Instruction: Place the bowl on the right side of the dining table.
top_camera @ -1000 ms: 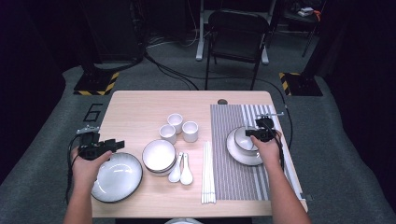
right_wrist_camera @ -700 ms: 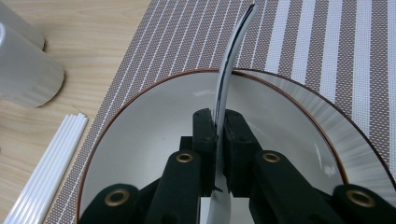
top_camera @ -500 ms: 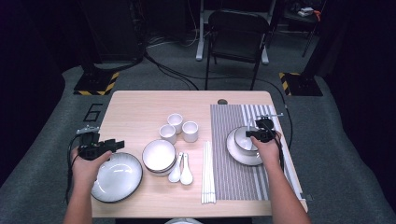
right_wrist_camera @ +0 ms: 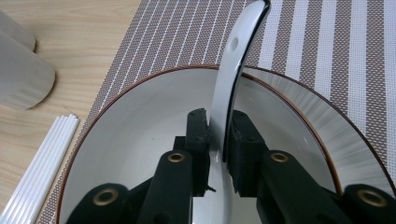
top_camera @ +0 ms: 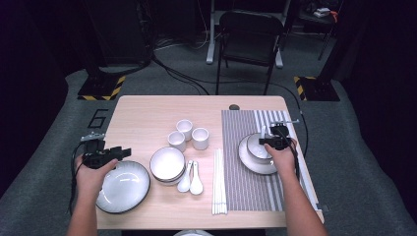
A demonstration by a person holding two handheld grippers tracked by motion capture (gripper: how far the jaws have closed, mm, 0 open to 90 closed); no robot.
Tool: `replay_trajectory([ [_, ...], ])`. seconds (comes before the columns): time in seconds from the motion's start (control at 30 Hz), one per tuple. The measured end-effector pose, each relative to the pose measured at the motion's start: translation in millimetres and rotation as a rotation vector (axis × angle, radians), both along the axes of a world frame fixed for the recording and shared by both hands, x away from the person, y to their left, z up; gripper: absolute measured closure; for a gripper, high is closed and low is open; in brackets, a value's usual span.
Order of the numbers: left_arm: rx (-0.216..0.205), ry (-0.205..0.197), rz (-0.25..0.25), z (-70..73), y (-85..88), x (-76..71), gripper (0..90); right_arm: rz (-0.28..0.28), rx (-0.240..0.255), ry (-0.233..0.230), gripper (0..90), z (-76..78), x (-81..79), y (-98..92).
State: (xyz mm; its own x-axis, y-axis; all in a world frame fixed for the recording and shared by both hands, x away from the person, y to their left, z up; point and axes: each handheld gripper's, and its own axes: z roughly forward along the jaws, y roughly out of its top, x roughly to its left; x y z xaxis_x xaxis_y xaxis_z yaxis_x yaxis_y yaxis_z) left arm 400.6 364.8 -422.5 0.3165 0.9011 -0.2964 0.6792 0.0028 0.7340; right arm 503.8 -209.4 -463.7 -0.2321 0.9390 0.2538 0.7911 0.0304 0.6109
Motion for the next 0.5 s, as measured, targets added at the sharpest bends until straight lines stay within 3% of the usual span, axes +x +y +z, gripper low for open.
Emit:
replay_trajectory([
  [0.1,0.002,0.001,0.0,0.2,0.1,-0.1,49.0,0.028,-0.008,-0.019,76.5,-2.2,1.7,-2.5],
  [0.17,0.0,0.0,0.001,0.3,0.2,-0.2,49.0,0.009,0.004,-0.002,76.5,-0.9,0.7,-0.1],
  [0.5,-0.001,0.001,0.001,0.5,1.0,-0.4,48.8,0.035,-0.011,-0.029,66.5,0.4,-0.4,-1.1],
])
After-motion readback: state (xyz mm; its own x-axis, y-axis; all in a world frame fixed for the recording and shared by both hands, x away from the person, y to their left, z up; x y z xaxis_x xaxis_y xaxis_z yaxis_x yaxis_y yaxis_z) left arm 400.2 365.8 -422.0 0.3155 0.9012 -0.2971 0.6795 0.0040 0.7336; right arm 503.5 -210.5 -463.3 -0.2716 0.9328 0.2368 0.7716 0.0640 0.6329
